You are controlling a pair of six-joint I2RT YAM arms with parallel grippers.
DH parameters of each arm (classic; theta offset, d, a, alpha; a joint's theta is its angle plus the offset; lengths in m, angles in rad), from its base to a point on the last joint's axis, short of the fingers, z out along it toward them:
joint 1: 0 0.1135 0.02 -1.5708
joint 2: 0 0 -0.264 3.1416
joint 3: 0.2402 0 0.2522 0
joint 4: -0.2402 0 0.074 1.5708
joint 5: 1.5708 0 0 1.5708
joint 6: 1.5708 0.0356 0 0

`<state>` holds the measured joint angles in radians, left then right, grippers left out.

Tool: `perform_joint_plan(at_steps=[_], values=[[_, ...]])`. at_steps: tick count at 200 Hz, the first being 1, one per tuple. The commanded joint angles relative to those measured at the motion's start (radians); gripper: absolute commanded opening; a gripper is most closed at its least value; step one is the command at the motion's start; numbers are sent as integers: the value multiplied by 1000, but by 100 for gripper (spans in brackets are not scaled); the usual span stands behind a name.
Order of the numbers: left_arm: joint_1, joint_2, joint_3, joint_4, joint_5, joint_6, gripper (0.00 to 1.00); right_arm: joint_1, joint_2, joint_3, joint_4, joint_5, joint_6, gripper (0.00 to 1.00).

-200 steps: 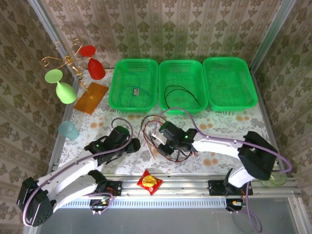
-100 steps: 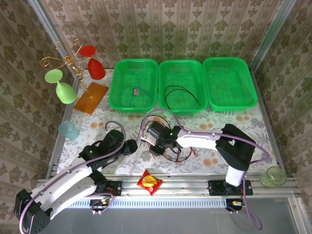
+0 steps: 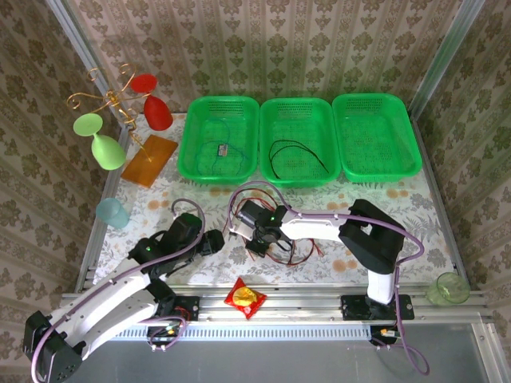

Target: Untangle the cables

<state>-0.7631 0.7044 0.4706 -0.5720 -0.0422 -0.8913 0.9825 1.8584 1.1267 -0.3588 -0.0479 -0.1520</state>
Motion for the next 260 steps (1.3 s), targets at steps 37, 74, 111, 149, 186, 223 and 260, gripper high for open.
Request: perform_joint_plan(at_steps=[37,74,111,149,186,223,260], values=[[8,-10,30,-29,8,-1,65,-3,-104,-19,-13,-13,11,0],[8,-5,53,-23,23,5,65,-33,-190,-71,62,-101,55,0],[8,6,63,-6,27,3,65,-36,-142,-51,46,-107,35,20],[10,3,48,-3,35,-5,65,-36,-41,27,-24,-46,19,28],[11,-16,42,-17,27,-10,65,-36,-4,52,-39,-37,14,27],[12,-26,33,-26,24,-11,65,-34,34,70,-54,-40,18,27],[13,-54,12,-31,23,-22,65,-28,70,77,-51,-24,26,26]])
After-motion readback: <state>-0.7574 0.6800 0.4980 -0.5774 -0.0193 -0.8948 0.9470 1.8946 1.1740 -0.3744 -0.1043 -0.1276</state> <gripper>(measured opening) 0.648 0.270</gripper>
